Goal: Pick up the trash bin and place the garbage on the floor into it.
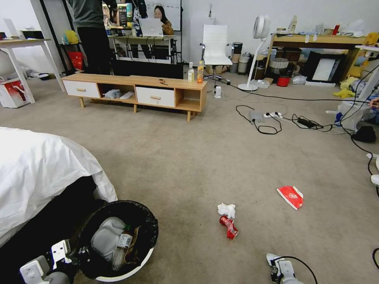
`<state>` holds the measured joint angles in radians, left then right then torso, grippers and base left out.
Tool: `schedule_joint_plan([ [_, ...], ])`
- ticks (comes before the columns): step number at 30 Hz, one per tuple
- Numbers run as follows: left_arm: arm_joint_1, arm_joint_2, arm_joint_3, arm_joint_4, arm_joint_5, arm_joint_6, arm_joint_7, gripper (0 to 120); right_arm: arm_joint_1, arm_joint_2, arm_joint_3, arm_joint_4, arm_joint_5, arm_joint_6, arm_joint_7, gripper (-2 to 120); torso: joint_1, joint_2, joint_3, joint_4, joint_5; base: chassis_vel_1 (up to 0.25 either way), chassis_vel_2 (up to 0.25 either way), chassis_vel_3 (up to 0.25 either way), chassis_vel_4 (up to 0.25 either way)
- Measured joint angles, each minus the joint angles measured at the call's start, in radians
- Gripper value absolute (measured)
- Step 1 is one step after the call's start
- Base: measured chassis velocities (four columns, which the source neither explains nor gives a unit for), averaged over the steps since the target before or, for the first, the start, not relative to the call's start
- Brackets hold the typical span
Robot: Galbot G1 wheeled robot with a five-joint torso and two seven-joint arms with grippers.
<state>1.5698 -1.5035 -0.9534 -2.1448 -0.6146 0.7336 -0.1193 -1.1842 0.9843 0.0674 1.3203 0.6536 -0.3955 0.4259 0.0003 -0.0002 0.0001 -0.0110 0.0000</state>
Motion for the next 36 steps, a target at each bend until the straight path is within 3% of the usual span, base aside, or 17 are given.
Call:
schedule_joint_plan([
  [7, -0.004, 0.001, 0.0, 0.005, 0.0, 0.0, -0.001, 1, -0.037, -0.027, 0.023, 0.079, -0.001, 0.044, -0.005, 0, 0.0, 0.0, 0.0, -0.0001, 0.0, 0.0, 0.0, 0.0, 0.0],
  [27, -0.003, 0.006, 0.003, 0.002, -0.002, 0.002, -0.001, 1, -0.133, -0.117, 0.108, 0.355, -0.005, 0.053, 0.052, 0, 0.0, 0.0, 0.0, -0.0001, 0.0, 0.0, 0.0, 0.0, 0.0],
  [36, 0.008, 0.015, 0.003, -0.024, -0.045, 0.002, -0.023, 1, -0.143, -0.179, 0.142, 0.577, -0.022, 0.113, 0.059, 0, 0.0, 0.0, 0.0, -0.0003, 0.0, 0.0, 0.0, 0.0, 0.0],
])
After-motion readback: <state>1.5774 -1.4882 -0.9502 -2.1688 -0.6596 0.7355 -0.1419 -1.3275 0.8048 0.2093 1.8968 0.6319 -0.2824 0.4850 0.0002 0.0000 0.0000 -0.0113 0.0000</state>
